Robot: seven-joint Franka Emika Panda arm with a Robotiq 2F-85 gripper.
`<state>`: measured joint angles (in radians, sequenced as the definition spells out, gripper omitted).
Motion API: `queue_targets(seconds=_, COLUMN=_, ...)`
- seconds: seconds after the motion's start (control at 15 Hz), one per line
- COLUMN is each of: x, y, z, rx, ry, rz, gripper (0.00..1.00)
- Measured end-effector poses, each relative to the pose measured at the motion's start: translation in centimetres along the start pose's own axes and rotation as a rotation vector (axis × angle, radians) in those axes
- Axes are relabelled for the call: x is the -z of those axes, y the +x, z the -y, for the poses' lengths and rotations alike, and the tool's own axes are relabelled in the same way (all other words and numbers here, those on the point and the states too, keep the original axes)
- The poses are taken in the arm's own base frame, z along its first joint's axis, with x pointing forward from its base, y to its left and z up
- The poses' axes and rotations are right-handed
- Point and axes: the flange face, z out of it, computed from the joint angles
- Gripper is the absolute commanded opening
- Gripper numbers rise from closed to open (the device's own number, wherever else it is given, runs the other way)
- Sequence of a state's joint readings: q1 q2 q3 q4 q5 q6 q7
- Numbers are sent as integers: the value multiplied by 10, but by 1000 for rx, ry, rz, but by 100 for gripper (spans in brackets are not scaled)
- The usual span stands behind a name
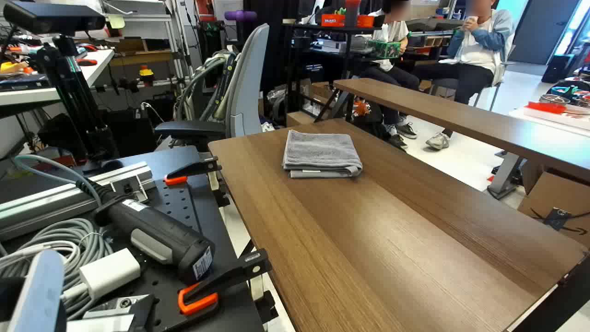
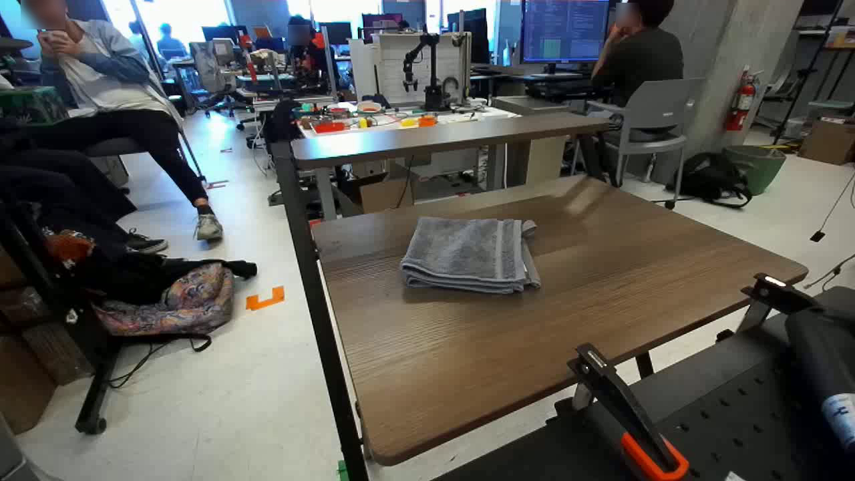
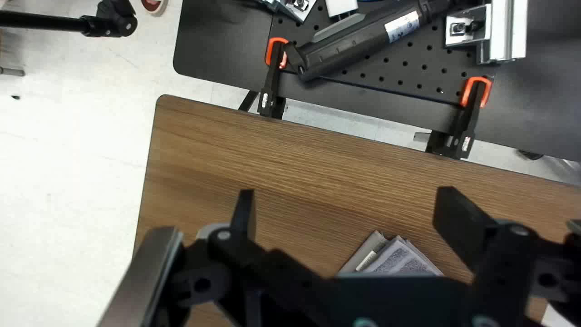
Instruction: Move the grey towel to the right
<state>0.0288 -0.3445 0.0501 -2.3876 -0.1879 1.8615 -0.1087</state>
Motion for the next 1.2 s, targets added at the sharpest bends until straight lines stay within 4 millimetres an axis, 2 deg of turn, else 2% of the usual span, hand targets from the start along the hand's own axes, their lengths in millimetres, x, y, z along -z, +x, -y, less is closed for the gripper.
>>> queue_targets(seconds=1.2, x=-1, y=2, z=2, rx=-20, ry=-1, rz=-9, gripper=100)
